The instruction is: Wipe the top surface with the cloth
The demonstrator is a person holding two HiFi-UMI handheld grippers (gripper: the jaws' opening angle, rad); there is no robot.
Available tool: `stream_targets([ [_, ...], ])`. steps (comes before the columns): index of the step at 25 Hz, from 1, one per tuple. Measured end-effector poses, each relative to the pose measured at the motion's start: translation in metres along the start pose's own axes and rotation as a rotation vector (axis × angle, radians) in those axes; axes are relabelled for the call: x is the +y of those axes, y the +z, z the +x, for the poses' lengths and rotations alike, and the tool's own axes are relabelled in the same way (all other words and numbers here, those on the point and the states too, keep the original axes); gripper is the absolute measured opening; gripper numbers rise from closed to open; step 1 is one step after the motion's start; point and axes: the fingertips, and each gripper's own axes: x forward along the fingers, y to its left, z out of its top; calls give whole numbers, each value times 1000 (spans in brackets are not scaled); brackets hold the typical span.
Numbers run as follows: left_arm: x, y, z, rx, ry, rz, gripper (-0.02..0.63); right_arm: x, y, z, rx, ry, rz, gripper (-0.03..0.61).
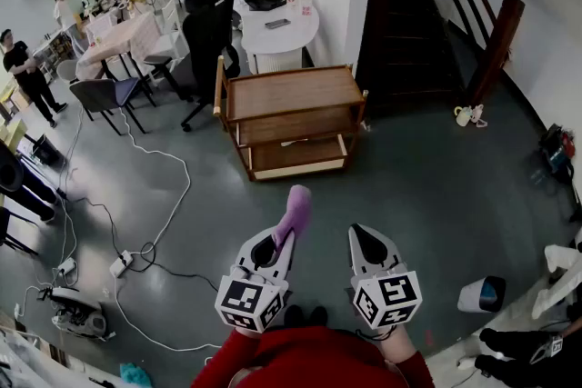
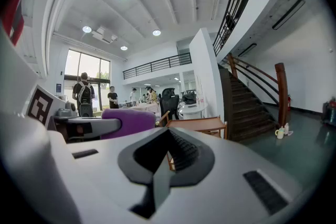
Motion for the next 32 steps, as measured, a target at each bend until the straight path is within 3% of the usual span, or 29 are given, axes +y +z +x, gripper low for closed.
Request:
stream_targets([
  [12, 3, -2, 10, 11, 9, -3, 49, -7, -2, 8, 19, 10, 1, 3],
  [20, 13, -8, 15, 41, 46, -25, 49, -23, -4, 7, 37, 8, 69, 3],
  [32, 36, -3, 67, 56, 87, -6, 49, -63, -8, 37, 85, 13, 106, 3],
])
